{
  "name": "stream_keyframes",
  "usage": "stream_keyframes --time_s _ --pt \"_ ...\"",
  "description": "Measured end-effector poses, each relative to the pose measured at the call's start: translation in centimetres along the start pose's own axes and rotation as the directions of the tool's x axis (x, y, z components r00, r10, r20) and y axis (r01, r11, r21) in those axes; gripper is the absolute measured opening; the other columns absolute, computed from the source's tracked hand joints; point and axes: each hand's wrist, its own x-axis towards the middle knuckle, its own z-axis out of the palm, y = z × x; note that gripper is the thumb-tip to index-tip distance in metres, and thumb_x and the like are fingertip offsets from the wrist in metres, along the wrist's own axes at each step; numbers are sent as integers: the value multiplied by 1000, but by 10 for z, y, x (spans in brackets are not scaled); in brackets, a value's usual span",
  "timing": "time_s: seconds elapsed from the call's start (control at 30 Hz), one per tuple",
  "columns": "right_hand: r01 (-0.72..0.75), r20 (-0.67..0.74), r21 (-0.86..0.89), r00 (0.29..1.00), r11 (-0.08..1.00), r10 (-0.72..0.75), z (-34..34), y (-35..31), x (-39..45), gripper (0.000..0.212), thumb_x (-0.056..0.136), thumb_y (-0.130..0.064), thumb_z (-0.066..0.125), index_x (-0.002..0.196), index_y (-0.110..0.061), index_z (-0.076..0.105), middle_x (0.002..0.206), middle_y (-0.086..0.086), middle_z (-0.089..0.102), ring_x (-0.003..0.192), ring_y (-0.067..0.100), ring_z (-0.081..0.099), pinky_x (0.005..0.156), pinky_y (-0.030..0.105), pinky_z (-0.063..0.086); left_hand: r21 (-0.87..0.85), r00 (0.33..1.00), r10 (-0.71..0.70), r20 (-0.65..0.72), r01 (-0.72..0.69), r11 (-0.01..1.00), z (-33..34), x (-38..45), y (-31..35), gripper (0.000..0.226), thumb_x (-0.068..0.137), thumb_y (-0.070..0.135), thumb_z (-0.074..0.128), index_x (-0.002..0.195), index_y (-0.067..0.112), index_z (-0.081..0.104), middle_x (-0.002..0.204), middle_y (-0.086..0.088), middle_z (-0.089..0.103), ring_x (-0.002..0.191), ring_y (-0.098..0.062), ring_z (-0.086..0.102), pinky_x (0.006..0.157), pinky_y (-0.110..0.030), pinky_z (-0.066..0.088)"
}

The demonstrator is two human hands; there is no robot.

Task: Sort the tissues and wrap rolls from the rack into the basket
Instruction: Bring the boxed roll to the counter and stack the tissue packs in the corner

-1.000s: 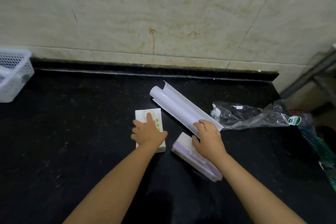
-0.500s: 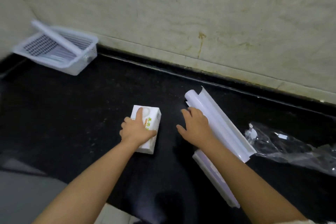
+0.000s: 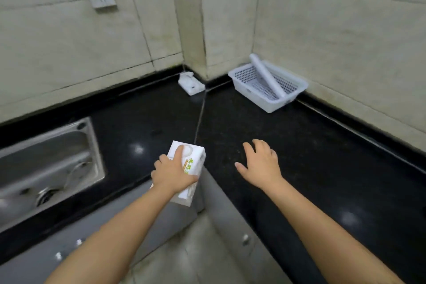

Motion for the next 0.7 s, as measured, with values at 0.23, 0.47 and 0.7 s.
stream_keyframes --time_s 0.23,0.47,0.7 --pt "98 -24 41 995 994 -97 8 -150 77 57 89 -38 51 136 -12 33 147 16 30 137 31 22 110 48 26 -103 989 -122 -82 114 988 -68 58 -128 82 69 43 69 137 36 24 123 -17 41 114 -36 44 94 -41 42" --pt "21 -37 56 999 998 -19 -2 -182 167 51 89 -35 51 131 -9 40 138 16 40 128 34 36 101 48 38 -151 984 -131 -123 112 982 -105 140 -160 87 72 44 69 141 34 18 127 -19 40 117 -37 42 94 -42 42" --pt "-115 -56 182 990 977 127 7 -172 296 48 88 -31 53 125 -2 44 133 22 43 122 38 41 97 45 42 -198 982 -113 -154 81 977 -118 246 -138 87 70 43 70 140 34 19 124 -19 39 114 -38 41 97 -47 40"
